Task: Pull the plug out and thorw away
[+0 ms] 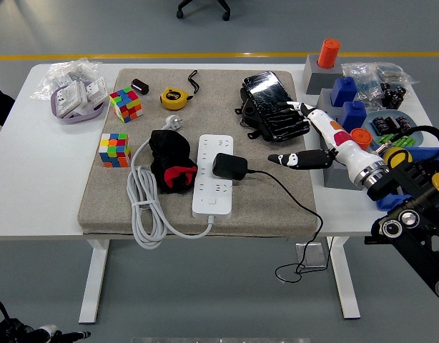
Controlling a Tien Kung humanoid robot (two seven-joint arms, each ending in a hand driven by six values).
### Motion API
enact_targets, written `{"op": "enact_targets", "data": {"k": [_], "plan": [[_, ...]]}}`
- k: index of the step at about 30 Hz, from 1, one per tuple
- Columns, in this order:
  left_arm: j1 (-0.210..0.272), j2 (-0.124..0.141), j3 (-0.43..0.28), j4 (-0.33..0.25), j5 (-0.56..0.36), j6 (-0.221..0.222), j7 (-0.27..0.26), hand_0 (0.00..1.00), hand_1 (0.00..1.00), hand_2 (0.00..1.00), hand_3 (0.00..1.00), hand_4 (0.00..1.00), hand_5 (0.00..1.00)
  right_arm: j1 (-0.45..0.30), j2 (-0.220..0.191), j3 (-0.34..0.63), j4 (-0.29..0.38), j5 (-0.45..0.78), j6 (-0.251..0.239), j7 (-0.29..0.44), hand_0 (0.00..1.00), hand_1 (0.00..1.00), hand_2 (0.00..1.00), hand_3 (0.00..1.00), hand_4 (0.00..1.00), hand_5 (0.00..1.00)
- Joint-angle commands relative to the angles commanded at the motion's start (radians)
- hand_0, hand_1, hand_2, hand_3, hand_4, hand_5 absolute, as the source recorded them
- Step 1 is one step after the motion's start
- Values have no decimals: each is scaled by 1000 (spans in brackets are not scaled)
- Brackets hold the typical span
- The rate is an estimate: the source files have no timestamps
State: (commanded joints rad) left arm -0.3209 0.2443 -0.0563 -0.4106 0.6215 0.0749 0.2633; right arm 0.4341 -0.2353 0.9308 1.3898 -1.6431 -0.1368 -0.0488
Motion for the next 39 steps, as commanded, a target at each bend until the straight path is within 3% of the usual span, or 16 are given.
{"op": "enact_targets", "data": {"k": [2,9,10,15,19,27,34,35,39], "plan": [[0,0,0,0,0,0,0,535,664,693,670,834,713,6,2,-10,-6,3,-4,0,816,888,886,927,998,343],[2,2,-1,1,-2,1,1,534,664,694,670,834,712,90,30,-182,-101,40,-81,23,797,862,862,906,998,346],[3,3,-3,0,0,1,2,534,664,693,669,833,711,105,38,-207,-119,47,-95,27,771,814,814,862,998,353],[3,3,-3,-4,1,-1,2,534,664,693,669,833,711,194,97,-341,-237,93,-188,59,771,814,814,862,998,353],[-3,1,3,-8,-5,0,-2,534,664,694,670,834,710,234,147,-405,-336,118,-234,85,739,787,781,835,998,339],[-9,-12,0,-15,-3,3,-2,534,664,693,669,836,714,283,196,-464,-489,138,-271,137,730,775,768,822,998,330],[-11,-5,-8,-13,14,-1,3,534,664,694,669,834,713,304,206,-479,-568,137,-274,156,721,761,757,804,998,313],[-12,-5,-11,-13,17,-2,4,534,664,694,670,834,712,304,207,-481,-576,137,-273,156,660,733,732,766,998,285],[-13,-6,-9,-15,17,0,3,534,664,694,670,834,712,305,215,-486,-612,138,-279,158,660,733,732,766,998,285]]}}
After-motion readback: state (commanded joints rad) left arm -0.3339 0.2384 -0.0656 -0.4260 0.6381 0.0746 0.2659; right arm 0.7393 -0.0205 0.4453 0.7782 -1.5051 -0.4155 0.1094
